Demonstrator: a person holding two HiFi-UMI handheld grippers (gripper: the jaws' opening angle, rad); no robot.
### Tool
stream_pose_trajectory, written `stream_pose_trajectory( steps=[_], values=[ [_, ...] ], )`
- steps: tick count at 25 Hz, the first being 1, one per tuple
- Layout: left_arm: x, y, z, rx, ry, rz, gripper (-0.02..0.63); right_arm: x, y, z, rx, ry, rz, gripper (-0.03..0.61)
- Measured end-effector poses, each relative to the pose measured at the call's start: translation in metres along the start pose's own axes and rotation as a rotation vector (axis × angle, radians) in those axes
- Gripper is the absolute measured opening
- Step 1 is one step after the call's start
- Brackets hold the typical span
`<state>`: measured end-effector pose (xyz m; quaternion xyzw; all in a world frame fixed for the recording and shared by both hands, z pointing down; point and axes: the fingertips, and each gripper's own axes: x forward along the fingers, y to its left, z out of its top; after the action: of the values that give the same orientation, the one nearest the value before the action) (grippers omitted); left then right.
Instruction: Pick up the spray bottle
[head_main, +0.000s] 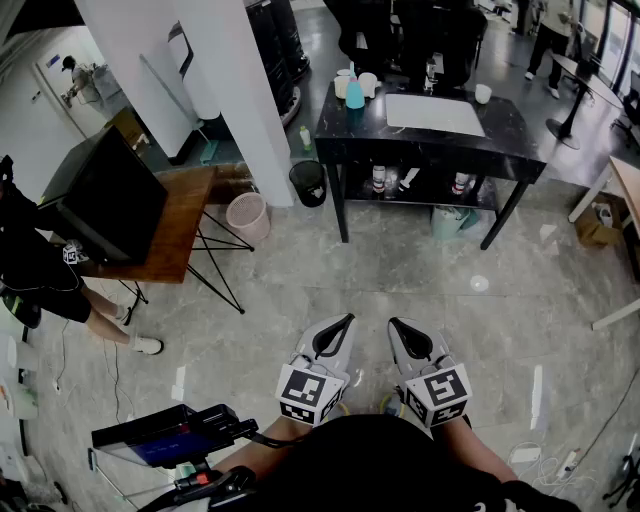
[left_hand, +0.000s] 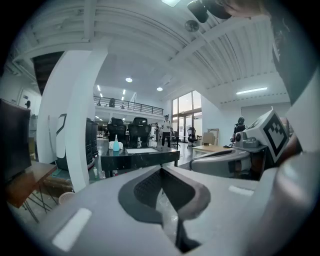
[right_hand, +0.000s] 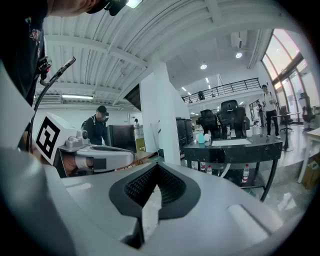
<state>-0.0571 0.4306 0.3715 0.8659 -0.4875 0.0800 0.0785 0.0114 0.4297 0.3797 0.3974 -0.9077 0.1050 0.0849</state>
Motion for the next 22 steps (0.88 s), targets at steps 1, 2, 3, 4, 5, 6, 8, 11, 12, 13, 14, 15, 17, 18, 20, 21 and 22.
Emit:
stream_pose_trajectory(
  steps=[1, 2, 3, 4, 5, 6, 8, 11, 12, 13, 14, 15, 17, 18, 20, 21, 22],
  values=[
    [0.002, -0.001, 0.002, 0.003, -0.001, -0.002, 0.0, -0.001, -0.003, 0.001, 0.002, 0.006, -0.002, 0.023],
    [0.005, -0.002, 0.005, 0.006, -0.002, -0.003, 0.0, -0.002, -0.006, 0.002, 0.004, 0.012, -0.004, 0.023],
    [0.008, -0.003, 0.007, 0.008, -0.003, -0.005, 0.0, -0.003, -0.009, 0.003, 0.006, 0.015, -0.007, 0.023],
    [0.01, -0.004, 0.009, 0.01, -0.004, -0.007, 0.0, -0.004, -0.013, 0.005, 0.005, 0.014, -0.011, 0.023],
    [0.013, -0.005, 0.012, 0.012, -0.004, -0.008, 0.0, -0.005, -0.017, 0.008, 0.003, 0.009, -0.015, 0.023],
    [0.017, -0.007, 0.013, 0.013, -0.004, -0.008, 0.0, -0.007, -0.022, 0.01, -0.003, 0.002, -0.019, 0.023],
    [0.028, -0.014, 0.014, 0.014, -0.004, -0.003, 0.0, -0.011, -0.035, 0.011, -0.009, -0.004, -0.02, 0.023],
    [0.052, -0.028, 0.01, 0.017, -0.007, 0.012, 0.0, -0.019, -0.063, 0.003, -0.008, -0.001, -0.013, 0.023],
    [0.06, -0.033, 0.009, 0.017, -0.006, 0.015, 0.0, -0.021, -0.072, 0.001, -0.009, -0.008, -0.012, 0.025],
    [0.066, -0.038, 0.007, 0.015, -0.005, 0.017, 0.0, -0.023, -0.08, 0.0, -0.01, -0.017, -0.011, 0.025],
    [0.071, -0.042, 0.006, 0.012, -0.004, 0.02, 0.0, -0.025, -0.087, -0.001, -0.01, -0.023, -0.008, 0.025],
    [0.075, -0.045, 0.005, 0.008, -0.005, 0.026, 0.0, -0.025, -0.092, -0.002, -0.01, -0.028, -0.004, 0.025],
    [0.083, -0.049, 0.003, 0.002, -0.009, 0.042, 0.0, -0.025, -0.1, -0.001, -0.017, -0.04, 0.008, 0.025],
    [0.087, -0.049, 0.001, -0.002, -0.008, 0.05, 0.0, -0.024, -0.105, -0.002, -0.02, -0.041, 0.01, 0.026],
    [0.094, -0.048, -0.002, -0.014, -0.001, 0.063, 0.0, -0.02, -0.117, -0.005, -0.016, -0.037, -0.001, 0.026],
    [0.097, -0.046, -0.003, -0.017, 0.004, 0.07, 0.0, -0.018, -0.123, -0.005, -0.01, -0.035, -0.006, 0.026],
    [0.1, -0.042, -0.003, -0.016, 0.008, 0.077, 0.001, -0.016, -0.128, -0.005, -0.006, -0.034, -0.008, 0.026]
  ],
)
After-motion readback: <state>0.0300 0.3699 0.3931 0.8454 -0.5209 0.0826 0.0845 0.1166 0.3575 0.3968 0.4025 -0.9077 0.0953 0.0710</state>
